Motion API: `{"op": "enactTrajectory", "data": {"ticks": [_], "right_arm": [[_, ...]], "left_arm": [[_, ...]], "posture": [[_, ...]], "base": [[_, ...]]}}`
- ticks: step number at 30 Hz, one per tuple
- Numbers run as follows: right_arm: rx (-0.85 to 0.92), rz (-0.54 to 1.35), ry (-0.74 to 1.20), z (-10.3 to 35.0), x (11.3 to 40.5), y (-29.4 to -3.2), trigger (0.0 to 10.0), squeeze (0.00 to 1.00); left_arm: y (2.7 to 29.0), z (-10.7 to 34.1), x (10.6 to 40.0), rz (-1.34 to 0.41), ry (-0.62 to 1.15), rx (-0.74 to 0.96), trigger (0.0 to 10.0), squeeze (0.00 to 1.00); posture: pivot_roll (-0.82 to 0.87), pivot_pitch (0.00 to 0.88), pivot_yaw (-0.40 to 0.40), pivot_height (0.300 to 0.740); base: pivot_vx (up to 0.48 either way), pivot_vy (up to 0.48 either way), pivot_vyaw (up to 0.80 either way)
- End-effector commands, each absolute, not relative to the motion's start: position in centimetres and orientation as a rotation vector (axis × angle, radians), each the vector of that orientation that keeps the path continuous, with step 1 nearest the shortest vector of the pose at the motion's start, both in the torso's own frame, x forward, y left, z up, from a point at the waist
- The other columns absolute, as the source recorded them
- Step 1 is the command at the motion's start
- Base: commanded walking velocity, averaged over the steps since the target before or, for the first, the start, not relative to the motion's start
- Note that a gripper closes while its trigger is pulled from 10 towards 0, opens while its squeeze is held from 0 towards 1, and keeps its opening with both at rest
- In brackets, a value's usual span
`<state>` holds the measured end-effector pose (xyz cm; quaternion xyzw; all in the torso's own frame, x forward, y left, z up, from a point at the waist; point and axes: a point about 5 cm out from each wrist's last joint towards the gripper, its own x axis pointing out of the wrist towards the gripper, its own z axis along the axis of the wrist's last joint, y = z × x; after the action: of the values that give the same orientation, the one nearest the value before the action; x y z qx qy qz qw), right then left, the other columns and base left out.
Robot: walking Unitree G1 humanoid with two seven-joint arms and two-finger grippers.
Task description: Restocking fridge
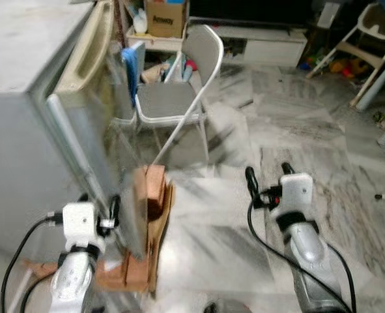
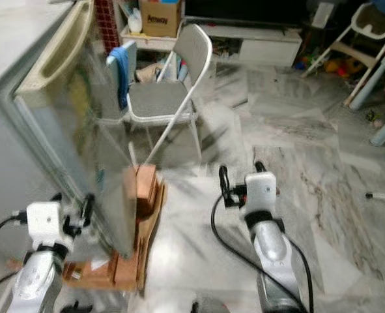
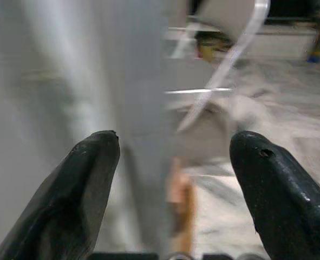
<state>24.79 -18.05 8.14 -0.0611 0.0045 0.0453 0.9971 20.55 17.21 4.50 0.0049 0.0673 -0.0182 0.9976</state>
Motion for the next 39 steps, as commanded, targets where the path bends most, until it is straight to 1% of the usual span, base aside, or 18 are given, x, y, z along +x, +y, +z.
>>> {"op": "enactTrajectory", "data": {"ticks": [1, 8, 15, 22, 26, 33, 35, 36, 37, 39], "right_arm": [[-0.115, 0.107, 0.001, 8.4, 25.0, -17.4, 10.0, 0.00], [-0.118, 0.108, 0.011, 8.2, 25.1, -17.4, 10.0, 0.00], [-0.121, 0.109, 0.016, 8.1, 25.1, -17.4, 10.0, 0.00], [-0.120, 0.105, 0.017, 8.1, 25.0, -17.3, 10.0, 0.00], [-0.119, 0.108, 0.018, 8.0, 25.0, -17.2, 10.0, 0.00], [-0.115, 0.120, 0.025, 7.8, 25.1, -16.9, 10.0, 0.00], [-0.111, 0.130, 0.037, 7.6, 25.0, -16.8, 10.0, 0.00], [-0.110, 0.155, 0.091, 6.9, 24.8, -16.6, 10.0, 0.00], [-0.110, 0.155, 0.091, 6.9, 24.8, -16.6, 10.0, 0.00], [-0.127, 0.216, 0.255, 4.5, 24.1, -16.2, 10.0, 0.00]], "left_arm": [[18.2, 4.6, 20.6, -0.028, 0.139, 0.038, 10.0, 0.00], [18.6, 4.6, 21.1, -0.045, 0.145, 0.045, 10.0, 0.00], [19.4, 5.0, 22.6, -0.034, 0.135, 0.063, 10.0, 0.00], [19.8, 4.9, 22.8, -0.051, 0.148, 0.081, 10.0, 0.00], [20.6, 4.9, 23.5, -0.022, 0.152, 0.100, 10.0, 0.00], [20.9, 5.2, 24.7, -0.025, 0.144, 0.118, 10.0, 0.00], [20.7, 5.4, 25.1, -0.036, 0.135, 0.126, 10.0, 0.00], [20.1, 5.7, 25.7, -0.076, 0.120, 0.147, 10.0, 0.00], [20.1, 5.7, 25.7, -0.076, 0.120, 0.147, 10.0, 0.00], [17.4, 6.8, 27.6, -0.215, 0.078, 0.167, 10.0, 0.00]], "posture": [[0.09, 0.000, -0.020, 0.740], [0.09, 0.000, -0.019, 0.740], [0.08, 0.000, -0.015, 0.740], [0.08, 0.000, -0.009, 0.740], [0.08, 0.001, -0.010, 0.740], [0.07, 0.002, -0.009, 0.740], [0.08, 0.004, -0.011, 0.740], [0.08, 0.003, -0.012, 0.740], [0.08, 0.003, -0.012, 0.740], [0.08, 0.002, -0.015, 0.740]], "base": [[0.000, 0.000, 0.00], [0.000, 0.000, 0.00], [0.000, 0.000, 0.00], [0.000, 0.000, 0.00], [0.000, 0.000, 0.00], [0.000, 0.000, 0.00], [0.000, 0.000, 0.00], [0.000, 0.000, 0.00], [0.000, 0.000, 0.00], [0.000, 0.000, 0.00]]}}
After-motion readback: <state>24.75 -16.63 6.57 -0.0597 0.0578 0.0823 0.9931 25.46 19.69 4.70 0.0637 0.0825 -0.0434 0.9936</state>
